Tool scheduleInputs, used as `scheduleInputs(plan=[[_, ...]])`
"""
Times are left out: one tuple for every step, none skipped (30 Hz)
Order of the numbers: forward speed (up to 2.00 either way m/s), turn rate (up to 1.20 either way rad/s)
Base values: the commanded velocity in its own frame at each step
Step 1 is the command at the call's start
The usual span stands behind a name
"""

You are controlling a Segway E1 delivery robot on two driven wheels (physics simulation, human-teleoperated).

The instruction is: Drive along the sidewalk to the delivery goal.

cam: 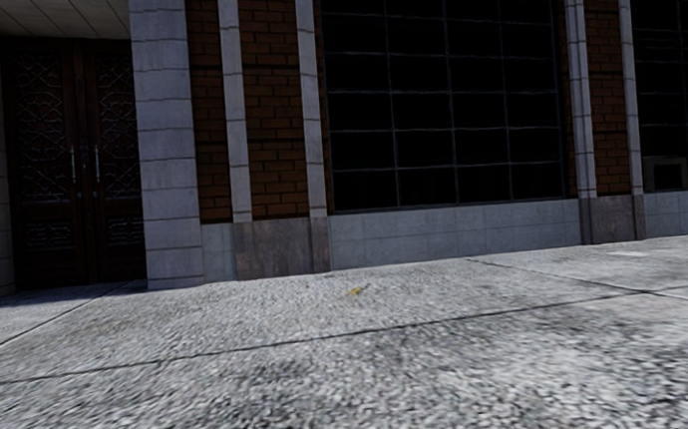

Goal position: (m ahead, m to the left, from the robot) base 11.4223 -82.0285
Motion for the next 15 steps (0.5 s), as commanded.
scheduleInputs(plan=[[2.00, -0.57], [2.00, -0.57], [2.00, -0.57], [2.00, -0.57], [2.00, -0.57], [2.00, -0.57], [2.00, -0.57], [2.00, -0.57], [2.00, -0.57], [2.00, -0.57], [2.00, -0.57], [2.00, -0.57], [2.00, -0.57], [2.00, -0.57], [2.00, -0.57]])
